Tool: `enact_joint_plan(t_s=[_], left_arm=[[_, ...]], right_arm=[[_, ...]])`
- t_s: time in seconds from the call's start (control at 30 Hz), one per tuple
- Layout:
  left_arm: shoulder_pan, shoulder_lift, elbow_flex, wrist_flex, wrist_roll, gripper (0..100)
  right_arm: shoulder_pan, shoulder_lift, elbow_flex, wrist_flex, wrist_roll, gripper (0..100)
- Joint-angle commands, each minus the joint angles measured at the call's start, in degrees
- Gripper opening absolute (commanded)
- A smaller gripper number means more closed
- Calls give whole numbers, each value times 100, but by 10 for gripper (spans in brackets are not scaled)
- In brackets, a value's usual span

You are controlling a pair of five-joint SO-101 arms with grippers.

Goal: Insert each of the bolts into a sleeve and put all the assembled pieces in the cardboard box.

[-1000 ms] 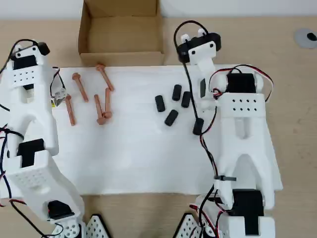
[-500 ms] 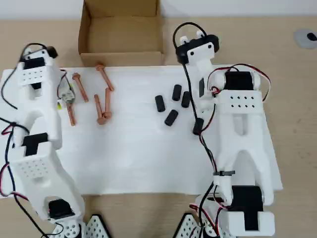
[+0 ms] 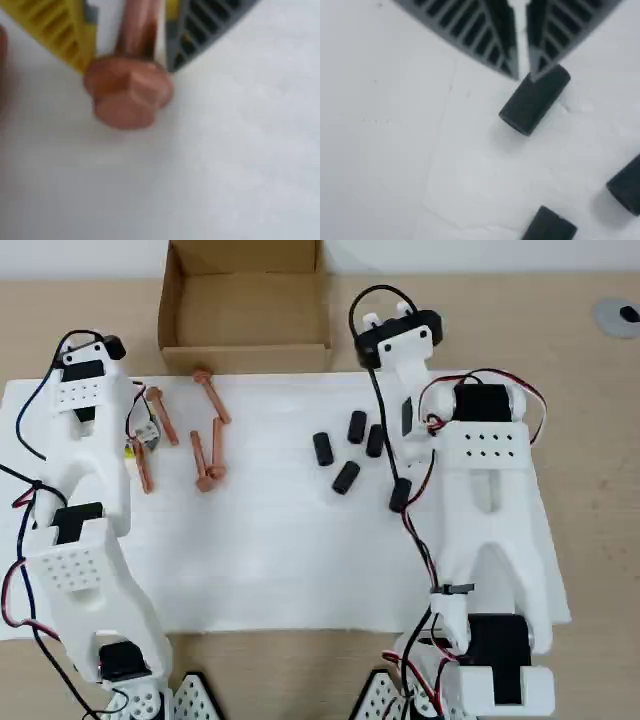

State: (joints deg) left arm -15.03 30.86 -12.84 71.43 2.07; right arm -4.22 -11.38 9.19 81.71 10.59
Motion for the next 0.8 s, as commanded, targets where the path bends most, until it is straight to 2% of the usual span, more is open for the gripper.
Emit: enact_joint_plan(t_s=[0.0,0.23,0.37,0.4,0.6,0.77], left_arm=[[44,-22,18,-334,35,114],[35,-31,501,-589,35,112],[44,-31,545,-563,35,0],[35,-31,598,-527,35,12],[35,-145,378,26,35,10],[88,-857,-237,791,9,10]], right_arm=[[-92,-4,-215,-70,53,12],[-57,-48,4,-44,308,11],[-57,-57,-22,-26,325,11],[-57,-57,-22,-26,325,11],[-57,-303,4,-35,325,11],[-57,-347,13,-35,325,11]])
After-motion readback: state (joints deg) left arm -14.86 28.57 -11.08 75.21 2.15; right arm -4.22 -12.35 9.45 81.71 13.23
